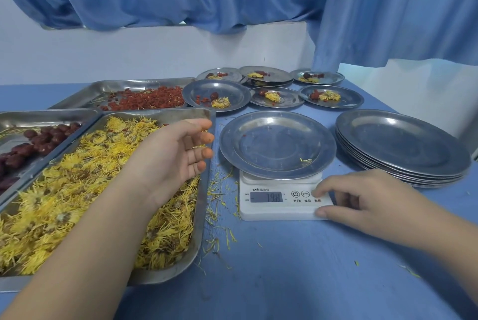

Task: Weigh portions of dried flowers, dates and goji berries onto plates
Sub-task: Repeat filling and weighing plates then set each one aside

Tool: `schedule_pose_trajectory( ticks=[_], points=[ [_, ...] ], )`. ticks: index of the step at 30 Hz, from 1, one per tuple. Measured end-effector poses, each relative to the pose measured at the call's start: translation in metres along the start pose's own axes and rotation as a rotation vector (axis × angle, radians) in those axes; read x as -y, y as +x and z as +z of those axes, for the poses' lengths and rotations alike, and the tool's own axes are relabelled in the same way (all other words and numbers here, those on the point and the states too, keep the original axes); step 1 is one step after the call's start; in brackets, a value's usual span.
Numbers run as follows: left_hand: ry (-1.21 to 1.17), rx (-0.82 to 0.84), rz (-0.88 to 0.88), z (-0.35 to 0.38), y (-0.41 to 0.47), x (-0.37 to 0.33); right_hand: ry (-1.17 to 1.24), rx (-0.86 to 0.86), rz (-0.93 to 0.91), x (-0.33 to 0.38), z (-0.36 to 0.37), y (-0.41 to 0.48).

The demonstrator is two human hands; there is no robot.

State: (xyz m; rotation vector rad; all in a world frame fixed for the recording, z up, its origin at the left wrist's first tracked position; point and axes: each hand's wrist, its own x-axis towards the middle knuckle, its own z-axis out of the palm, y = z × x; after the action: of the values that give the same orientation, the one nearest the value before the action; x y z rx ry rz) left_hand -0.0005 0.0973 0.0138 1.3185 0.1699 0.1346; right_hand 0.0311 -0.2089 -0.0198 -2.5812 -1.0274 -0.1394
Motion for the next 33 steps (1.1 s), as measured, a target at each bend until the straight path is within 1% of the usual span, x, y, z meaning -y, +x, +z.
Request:
schedule_pose_trajectory(
  ticks=[5, 8, 14, 18, 25, 30, 33],
  points=[
    [0.005, 0.008, 0.000, 0.000, 0.000, 0.000, 0.008, 0.025, 0.036, 0.001, -0.002, -0.001],
    [0.010, 0.013, -0.003, 0.001, 0.000, 0.000, 0.025, -0.006, 0.044, 0.003, 0.000, -0.001],
    [0.022, 0.026, -0.013, 0.004, -0.001, 0.001, -0.042, -0.024, 0.056, 0.010, 0.007, 0.002],
    [0.017, 0.028, -0.008, 0.004, -0.001, 0.001, 0.009, -0.023, 0.077, 0.012, 0.007, 0.004],
    [0.024, 0.018, -0.001, 0.005, -0.003, 0.001, 0.022, -0.128, 0.043, 0.011, 0.008, 0.002],
    [0.053, 0.025, 0.042, 0.006, -0.002, 0.002, 0.026, -0.267, -0.025, 0.019, 0.009, 0.005],
    [0.040, 0.013, 0.108, 0.005, -0.004, 0.000, 0.053, -0.363, -0.088, 0.030, 0.006, 0.011]
  ],
)
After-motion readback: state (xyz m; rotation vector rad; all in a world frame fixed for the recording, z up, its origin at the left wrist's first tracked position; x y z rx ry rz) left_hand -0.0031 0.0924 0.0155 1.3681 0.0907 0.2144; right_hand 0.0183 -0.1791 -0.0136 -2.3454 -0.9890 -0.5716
